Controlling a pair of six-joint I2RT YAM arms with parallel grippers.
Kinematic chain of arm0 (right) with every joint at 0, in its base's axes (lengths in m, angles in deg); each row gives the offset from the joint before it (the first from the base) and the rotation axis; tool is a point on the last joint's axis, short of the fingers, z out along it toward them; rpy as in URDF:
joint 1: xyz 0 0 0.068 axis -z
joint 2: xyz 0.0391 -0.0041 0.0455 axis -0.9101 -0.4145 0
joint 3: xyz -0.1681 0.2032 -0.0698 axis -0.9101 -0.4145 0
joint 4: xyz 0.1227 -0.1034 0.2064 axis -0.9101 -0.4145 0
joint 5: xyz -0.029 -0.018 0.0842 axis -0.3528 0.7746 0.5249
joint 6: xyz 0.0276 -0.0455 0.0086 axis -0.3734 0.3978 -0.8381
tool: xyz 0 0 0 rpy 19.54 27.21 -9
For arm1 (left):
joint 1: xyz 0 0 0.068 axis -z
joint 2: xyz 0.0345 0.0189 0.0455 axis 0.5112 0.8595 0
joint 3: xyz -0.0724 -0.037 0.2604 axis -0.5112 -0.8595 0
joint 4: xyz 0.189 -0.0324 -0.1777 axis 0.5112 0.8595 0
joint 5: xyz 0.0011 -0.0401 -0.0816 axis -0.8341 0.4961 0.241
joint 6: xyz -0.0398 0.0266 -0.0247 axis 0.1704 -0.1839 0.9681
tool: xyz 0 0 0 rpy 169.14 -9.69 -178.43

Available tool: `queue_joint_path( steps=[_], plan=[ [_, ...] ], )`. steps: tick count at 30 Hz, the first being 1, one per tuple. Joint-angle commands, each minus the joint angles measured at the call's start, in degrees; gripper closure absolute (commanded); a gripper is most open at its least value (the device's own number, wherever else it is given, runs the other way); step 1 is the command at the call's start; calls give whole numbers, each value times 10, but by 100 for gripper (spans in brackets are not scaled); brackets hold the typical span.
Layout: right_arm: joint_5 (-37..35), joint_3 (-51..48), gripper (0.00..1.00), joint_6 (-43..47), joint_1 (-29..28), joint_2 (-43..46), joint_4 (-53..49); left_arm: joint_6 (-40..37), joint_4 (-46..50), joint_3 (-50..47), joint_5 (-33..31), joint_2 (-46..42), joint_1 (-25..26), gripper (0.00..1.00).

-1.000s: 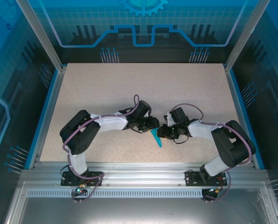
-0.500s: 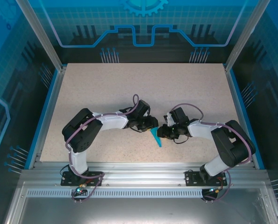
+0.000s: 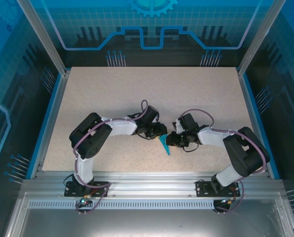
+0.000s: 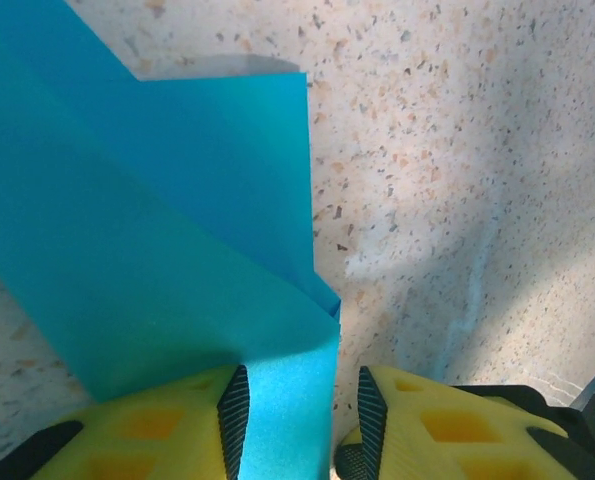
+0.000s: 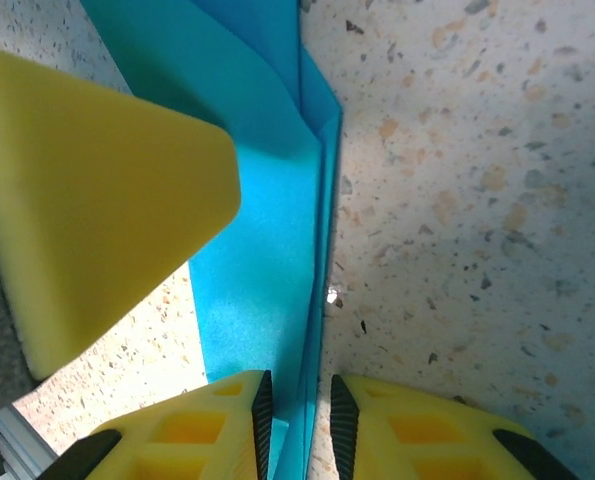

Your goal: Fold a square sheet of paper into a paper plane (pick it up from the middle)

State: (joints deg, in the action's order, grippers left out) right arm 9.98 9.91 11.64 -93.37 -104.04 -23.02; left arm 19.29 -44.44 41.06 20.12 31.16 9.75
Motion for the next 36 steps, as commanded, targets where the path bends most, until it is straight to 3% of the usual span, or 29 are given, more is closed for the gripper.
queue_joint_path(
  steps=[1, 7, 10, 12, 17, 26, 36],
  plan=[
    [-14, 4, 73, 15, -25, -4, -21, -17, 24, 9, 12, 21, -3, 62],
    [-27, 2, 70, 15, -24, 79, -62, -20, 19, 0, 19, 20, -3, 62],
    [-4, 0, 79, 11, -23, 97, -54, -23, 22, 5, 21, 19, -2, 62],
    [31, -1, 86, 6, -23, 90, -30, -24, 24, 7, 23, 19, -3, 62],
    [69, -4, 91, -8, -23, 54, 13, -27, 29, 11, 25, 16, -3, 62],
    [110, -41, 91, -16, -18, -13, 61, -27, 34, 13, 25, 15, -2, 62],
    [106, -74, 90, -16, -18, -7, 57, -31, 43, 20, 22, 15, -3, 62]
  ],
)
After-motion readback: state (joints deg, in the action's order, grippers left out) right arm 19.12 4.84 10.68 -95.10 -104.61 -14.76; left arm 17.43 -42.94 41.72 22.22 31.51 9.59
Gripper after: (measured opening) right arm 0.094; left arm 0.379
